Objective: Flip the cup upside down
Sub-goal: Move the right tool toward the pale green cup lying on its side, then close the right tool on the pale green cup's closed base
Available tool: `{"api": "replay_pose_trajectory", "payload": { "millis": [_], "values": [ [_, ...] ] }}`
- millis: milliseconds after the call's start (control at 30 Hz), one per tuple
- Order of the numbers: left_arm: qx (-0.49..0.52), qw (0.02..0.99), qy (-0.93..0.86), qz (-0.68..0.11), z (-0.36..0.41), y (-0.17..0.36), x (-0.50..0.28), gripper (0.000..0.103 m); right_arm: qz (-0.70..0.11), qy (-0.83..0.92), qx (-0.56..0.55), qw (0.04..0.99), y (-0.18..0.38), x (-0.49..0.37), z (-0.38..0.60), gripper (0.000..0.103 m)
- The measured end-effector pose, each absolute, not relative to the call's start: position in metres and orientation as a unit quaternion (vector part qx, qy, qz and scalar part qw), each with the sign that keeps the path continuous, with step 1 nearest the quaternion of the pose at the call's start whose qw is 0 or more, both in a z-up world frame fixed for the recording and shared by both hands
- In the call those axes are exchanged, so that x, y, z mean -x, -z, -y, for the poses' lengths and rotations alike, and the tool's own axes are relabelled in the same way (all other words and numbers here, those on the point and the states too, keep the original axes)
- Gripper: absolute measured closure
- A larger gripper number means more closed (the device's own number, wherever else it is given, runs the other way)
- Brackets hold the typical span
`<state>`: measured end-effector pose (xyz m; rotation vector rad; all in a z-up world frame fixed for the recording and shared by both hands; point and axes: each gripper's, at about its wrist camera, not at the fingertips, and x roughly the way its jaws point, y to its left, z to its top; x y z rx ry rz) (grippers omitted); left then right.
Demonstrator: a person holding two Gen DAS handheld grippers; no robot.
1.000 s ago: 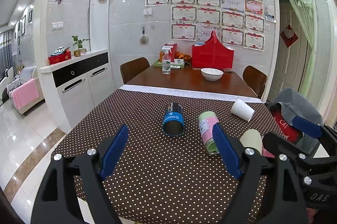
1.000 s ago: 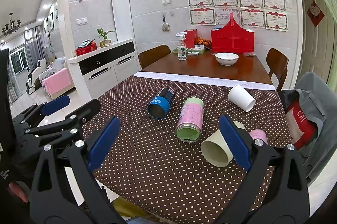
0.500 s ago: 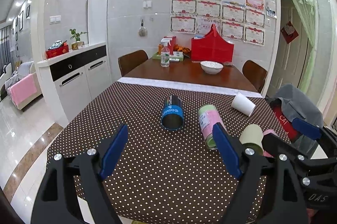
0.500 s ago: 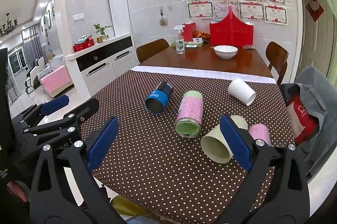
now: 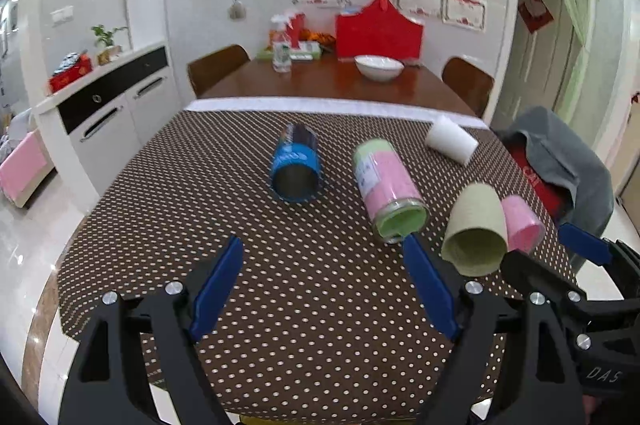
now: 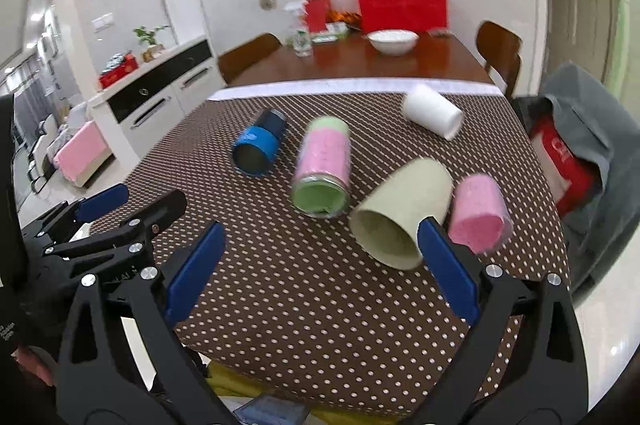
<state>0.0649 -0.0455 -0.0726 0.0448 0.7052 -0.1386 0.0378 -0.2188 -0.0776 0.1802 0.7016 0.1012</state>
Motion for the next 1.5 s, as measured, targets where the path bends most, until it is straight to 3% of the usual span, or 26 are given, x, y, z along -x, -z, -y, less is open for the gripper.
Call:
{"api": "replay_pose_trajectory", "payload": {
  "millis": [400, 1033, 1500],
  "values": [
    [-0.051, 0.897, 0.152, -0.413, 0.105, 0.11, -0.116, 0.022, -0.387, 0.031, -0.138, 0.911, 0.106, -0.048, 0.267, 0.008],
    [-0.131, 0.853, 0.249, -0.44, 0.231, 0.12, -0.153, 0.022, -0.379, 0.139, -0.23, 0.885, 0.127, -0.05, 0.379, 0.008],
    [-0.15, 0.816, 0.219, -0.513, 0.253, 0.166, -0.188, 0.022, -0.408, 0.144, -0.255, 0.865, 0.158, -0.068, 0.403, 0.008]
  ]
}}
